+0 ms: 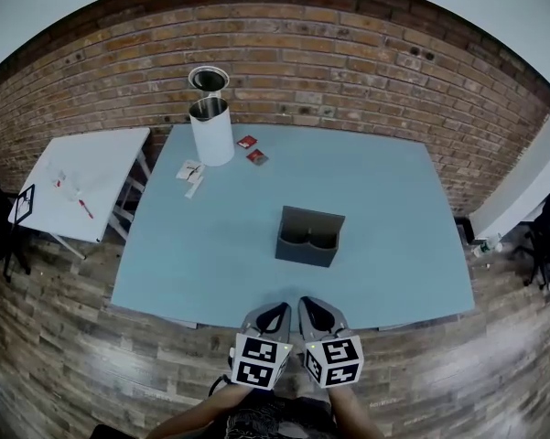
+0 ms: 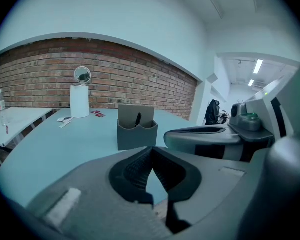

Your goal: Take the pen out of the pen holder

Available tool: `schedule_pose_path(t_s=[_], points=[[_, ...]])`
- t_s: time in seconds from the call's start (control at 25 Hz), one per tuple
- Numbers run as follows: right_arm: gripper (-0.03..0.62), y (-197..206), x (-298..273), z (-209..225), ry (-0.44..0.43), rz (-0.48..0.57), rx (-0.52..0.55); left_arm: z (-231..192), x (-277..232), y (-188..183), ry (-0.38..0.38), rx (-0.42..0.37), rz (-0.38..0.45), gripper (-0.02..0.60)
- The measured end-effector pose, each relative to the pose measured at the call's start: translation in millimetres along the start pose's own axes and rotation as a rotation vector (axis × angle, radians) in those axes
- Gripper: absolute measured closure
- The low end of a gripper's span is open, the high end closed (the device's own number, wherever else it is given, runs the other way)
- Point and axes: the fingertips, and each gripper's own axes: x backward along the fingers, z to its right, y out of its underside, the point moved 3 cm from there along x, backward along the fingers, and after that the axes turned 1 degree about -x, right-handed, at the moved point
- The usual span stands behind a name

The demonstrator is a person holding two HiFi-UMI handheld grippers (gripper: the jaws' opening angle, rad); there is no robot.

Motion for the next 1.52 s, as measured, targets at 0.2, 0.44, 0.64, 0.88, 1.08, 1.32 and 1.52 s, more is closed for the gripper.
schedule_pose_path(t_s=[0.2, 0.44, 0.64, 0.88, 1.08, 1.32, 1.52], points=[[0.589, -16.1, -14.9, 5.0, 0.034, 0.024, 0.017, -14.1, -8.6, -10.8, 0.013, 0.002, 0.013, 0.584], [0.563, -27.3, -25.3, 15.3, 0.068, 0.030, 0.022, -23.6, -15.4, -17.2, 0.025, 0.021, 0.022, 0.584], [0.553, -32.6, -35.8, 26.4, 0.084, 0.027, 0.039, -26.3, -25.4, -16.1, 0.035, 0.045, 0.022, 0.584], [0.542, -36.2, -49.4, 41.2, 0.079, 0.010, 0.071, -31.9, -40.6, -22.4, 0.018, 0.056, 0.024, 0.584], [0.533, -41.1, -61.0, 54.5, 0.066, -0.006, 0.086, -34.0, -52.4, -31.1, 0.001, 0.072, 0.032, 0.584], [0.517, -46.7, -78.9, 66.3, 0.036, -0.016, 0.091, -39.5, -65.9, -37.9, -0.028, 0.091, 0.027, 0.584], [0.507, -48.5, -93.6, 71.9, 0.013, -0.025, 0.103, -45.8, -75.4, -39.9, -0.054, 0.107, 0.019, 0.584]])
